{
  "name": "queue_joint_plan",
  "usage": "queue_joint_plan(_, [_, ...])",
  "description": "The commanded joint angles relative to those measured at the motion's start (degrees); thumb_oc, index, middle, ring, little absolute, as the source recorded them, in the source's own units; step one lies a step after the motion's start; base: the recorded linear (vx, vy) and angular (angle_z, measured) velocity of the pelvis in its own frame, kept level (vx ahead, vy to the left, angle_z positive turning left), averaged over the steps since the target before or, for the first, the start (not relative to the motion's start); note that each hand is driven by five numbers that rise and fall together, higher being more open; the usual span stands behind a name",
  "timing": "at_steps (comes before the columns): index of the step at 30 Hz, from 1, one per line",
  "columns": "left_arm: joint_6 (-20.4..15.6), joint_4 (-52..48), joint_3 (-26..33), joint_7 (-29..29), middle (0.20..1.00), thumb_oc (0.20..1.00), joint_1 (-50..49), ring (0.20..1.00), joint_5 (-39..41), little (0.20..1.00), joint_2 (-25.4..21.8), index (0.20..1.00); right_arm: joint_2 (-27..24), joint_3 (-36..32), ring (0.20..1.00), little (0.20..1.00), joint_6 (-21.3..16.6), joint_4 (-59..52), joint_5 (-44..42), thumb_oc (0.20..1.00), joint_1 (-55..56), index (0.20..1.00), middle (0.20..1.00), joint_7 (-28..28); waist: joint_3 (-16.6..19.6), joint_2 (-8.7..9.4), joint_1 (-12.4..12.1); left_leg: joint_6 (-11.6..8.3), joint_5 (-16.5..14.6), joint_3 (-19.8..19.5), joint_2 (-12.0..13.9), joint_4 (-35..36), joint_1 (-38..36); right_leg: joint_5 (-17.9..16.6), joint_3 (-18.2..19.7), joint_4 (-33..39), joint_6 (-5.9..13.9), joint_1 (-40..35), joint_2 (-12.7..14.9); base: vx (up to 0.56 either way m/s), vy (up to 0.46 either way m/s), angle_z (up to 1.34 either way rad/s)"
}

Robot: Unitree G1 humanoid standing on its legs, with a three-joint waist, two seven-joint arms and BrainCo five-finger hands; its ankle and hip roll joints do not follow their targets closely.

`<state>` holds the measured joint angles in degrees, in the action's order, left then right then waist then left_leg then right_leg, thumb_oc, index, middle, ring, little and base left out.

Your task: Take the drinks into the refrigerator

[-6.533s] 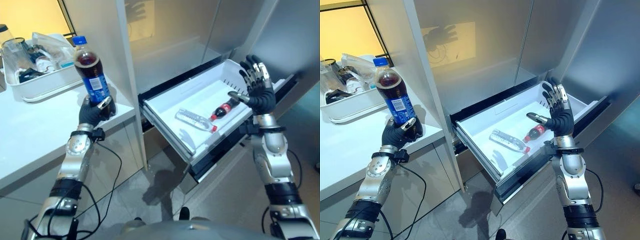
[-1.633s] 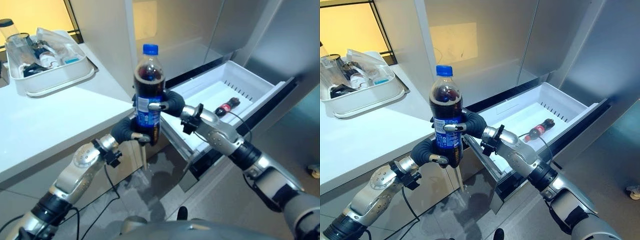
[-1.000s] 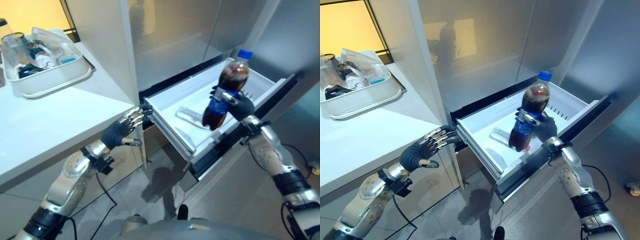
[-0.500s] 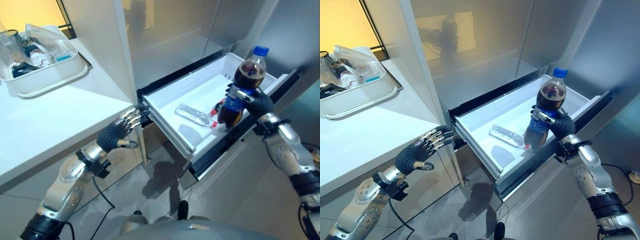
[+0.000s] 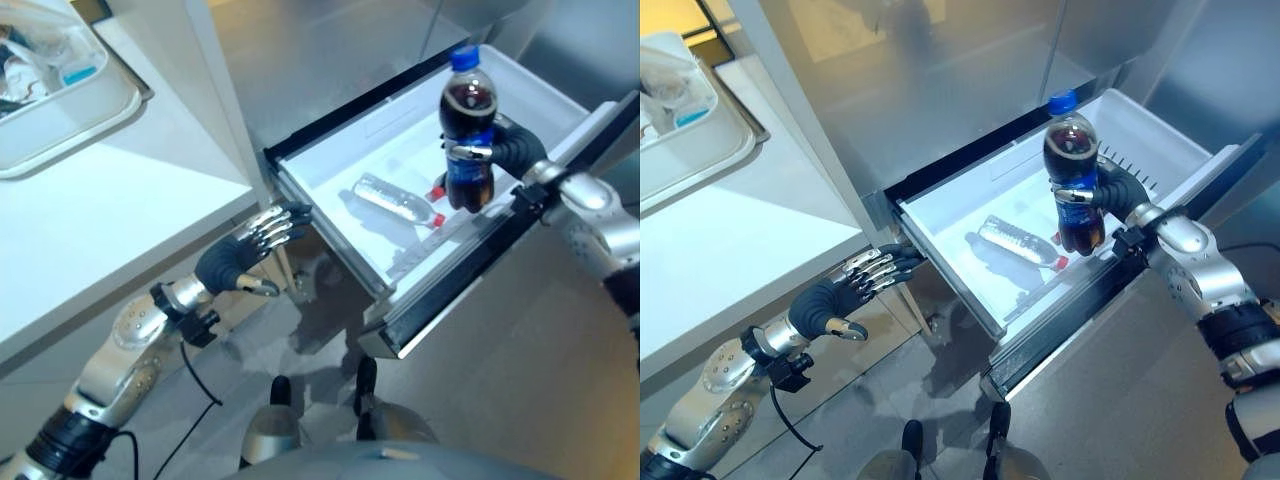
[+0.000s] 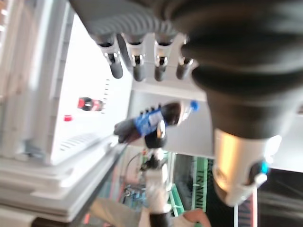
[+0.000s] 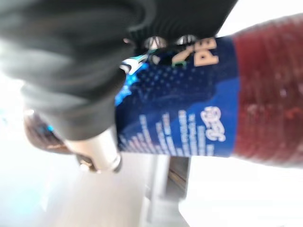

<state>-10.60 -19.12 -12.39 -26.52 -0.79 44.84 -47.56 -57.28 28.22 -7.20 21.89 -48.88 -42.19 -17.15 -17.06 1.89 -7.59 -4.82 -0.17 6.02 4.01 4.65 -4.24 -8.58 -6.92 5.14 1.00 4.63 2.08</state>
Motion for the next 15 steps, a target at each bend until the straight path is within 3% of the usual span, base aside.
queue_joint_plan(1, [-3.4, -5.5, -2.5, -1.2, 1.000, 1.000, 1.5, 1.000, 4.4, 1.000, -3.1, 1.000, -4.6, 2.3, 0.200, 0.200, -4.2, 3.0, -0.1, 0.200, -15.3, 0.200, 0.200, 0.1, -0.1, 0.86, -1.8, 2.55, -0.4, -3.2, -1.8, -2.4, 3.8, 7.3, 1.1, -11.6, 4.36, 1.8, 0.8, 0.00, -0.059, 0.10])
queue_joint_plan(15, [-5.0, -6.7, -4.7, 1.0, 1.000, 1.000, 2.8, 1.000, 2.0, 1.000, -5.3, 1.000, -3.6, 3.5, 0.200, 0.200, -4.3, 4.4, 5.6, 0.200, -13.2, 0.200, 0.200, 1.7, -5.4, 0.05, -2.3, 1.86, 0.8, -5.5, -0.7, -4.2, 8.7, 8.6, -0.3, -16.3, 3.79, 7.6, 0.0, 0.00, -0.028, 0.10])
